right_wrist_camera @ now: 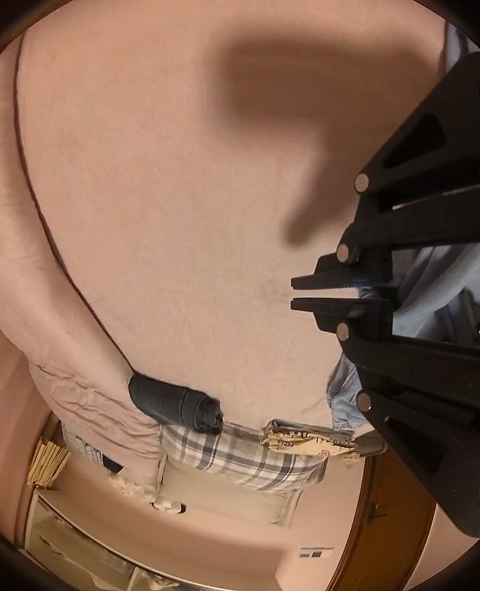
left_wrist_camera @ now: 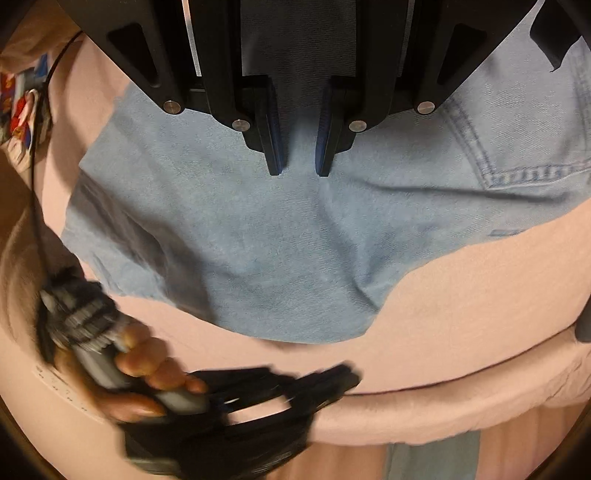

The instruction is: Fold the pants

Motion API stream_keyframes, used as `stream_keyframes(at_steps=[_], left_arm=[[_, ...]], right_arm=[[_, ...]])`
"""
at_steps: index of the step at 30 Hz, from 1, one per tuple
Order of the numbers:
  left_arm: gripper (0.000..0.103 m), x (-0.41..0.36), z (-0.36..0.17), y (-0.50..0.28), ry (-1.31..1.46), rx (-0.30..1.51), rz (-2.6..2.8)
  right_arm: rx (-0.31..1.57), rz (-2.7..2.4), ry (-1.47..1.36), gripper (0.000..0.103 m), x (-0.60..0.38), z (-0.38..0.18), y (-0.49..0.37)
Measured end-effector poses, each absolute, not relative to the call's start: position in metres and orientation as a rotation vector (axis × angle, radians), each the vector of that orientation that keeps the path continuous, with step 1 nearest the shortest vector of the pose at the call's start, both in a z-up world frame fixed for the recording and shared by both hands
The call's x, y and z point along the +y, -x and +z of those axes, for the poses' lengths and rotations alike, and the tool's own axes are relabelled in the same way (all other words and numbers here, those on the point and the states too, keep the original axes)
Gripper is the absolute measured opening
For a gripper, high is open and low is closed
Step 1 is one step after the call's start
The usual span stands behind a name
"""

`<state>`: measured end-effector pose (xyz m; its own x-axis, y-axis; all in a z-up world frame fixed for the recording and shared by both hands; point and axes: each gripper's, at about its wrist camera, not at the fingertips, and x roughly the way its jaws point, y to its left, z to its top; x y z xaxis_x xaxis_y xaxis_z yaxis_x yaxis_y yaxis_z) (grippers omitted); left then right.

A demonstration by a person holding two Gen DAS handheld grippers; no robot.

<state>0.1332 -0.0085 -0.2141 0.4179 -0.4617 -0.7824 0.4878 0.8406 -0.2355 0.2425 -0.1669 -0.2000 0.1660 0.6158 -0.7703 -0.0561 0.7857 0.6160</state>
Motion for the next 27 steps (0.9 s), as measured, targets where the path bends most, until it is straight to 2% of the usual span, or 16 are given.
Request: stream_keyframes(at_steps=[5, 8, 10, 13, 14, 16, 18, 20, 22, 23, 24, 27], left_arm=[[0.016, 0.02, -0.178, -0.132, 0.027, 0.885, -0.597], [0.016, 0.031, -0.182, -0.157, -0.023, 0.923, -0.518], [0.016, 0.039, -0.206, -0.184, -0.105, 1.022, -0.4], [0.008, 0.06, -0.217, -0.198, -0.069, 1.026, -0.404], [0.007, 0.065, -0.216, -0.2, -0.051, 1.035, -0.383], [0.007, 0.072, -0.211, -0.198, -0.071, 1.03, -0.329], [0.006, 0.076, -0.208, -0.197, -0.105, 1.032, -0.3], [0.006, 0.077, -0.204, -0.188, -0.153, 1.034, -0.278], [0.007, 0.073, -0.199, -0.177, -0.198, 1.027, -0.259], [0.011, 0.067, -0.195, -0.169, -0.228, 1.018, -0.251], [0.014, 0.062, -0.192, -0.164, -0.254, 1.006, -0.259], [0.019, 0.044, -0.196, -0.145, -0.313, 0.998, -0.307]], right_arm=[[1.17, 0.615, -0.374, 0.012, -0.171, -0.139, -0.2], [1.172, 0.728, -0.31, 0.013, -0.162, -0.129, -0.17], [1.25, 0.752, -0.215, 0.013, -0.145, -0.145, -0.156], [1.371, 0.549, 0.005, 0.008, -0.131, -0.205, -0.164], [1.411, 0.477, -0.018, 0.0, -0.138, -0.226, -0.173], [1.417, 0.478, -0.305, 0.0, -0.167, -0.246, -0.189], [1.404, 0.454, -0.431, 0.0, -0.185, -0.244, -0.192], [1.328, 0.417, -0.469, 0.006, -0.206, -0.226, -0.184], [1.252, 0.382, -0.51, 0.026, -0.232, -0.201, -0.167], [1.208, 0.356, -0.518, 0.044, -0.249, -0.187, -0.155], [1.168, 0.311, -0.498, 0.054, -0.266, -0.174, -0.141], [1.117, 0.137, -0.422, 0.054, -0.319, -0.153, -0.09]])
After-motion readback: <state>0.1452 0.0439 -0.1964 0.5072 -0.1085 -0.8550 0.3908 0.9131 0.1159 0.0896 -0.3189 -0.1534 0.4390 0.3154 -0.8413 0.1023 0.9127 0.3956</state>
